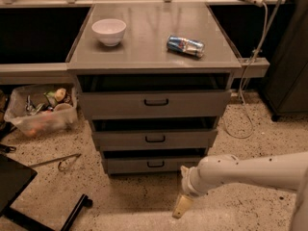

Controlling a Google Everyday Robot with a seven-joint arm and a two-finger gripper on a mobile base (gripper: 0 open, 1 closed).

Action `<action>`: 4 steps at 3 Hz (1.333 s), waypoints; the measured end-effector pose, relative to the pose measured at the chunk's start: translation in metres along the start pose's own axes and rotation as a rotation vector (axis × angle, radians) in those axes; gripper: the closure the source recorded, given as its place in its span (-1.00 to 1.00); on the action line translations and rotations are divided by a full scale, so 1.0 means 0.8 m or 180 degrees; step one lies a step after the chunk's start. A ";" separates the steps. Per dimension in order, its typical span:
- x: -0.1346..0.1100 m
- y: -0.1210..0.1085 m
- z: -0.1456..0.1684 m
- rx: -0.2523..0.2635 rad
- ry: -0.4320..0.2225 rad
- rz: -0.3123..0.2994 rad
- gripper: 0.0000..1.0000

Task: Open bottom drawer

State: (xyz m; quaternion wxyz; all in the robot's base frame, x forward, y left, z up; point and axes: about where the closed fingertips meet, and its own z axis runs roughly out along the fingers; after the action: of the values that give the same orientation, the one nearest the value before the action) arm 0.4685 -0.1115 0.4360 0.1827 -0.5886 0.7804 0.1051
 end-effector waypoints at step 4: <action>0.027 -0.189 0.139 0.0418 -0.0416 0.0073 -1.00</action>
Offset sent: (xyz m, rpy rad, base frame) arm 0.1238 0.0066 -0.0960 0.0411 -0.1514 0.0001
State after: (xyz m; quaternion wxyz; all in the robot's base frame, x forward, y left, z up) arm 0.6258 -0.1310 0.3337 0.2703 -0.5583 0.7788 0.0940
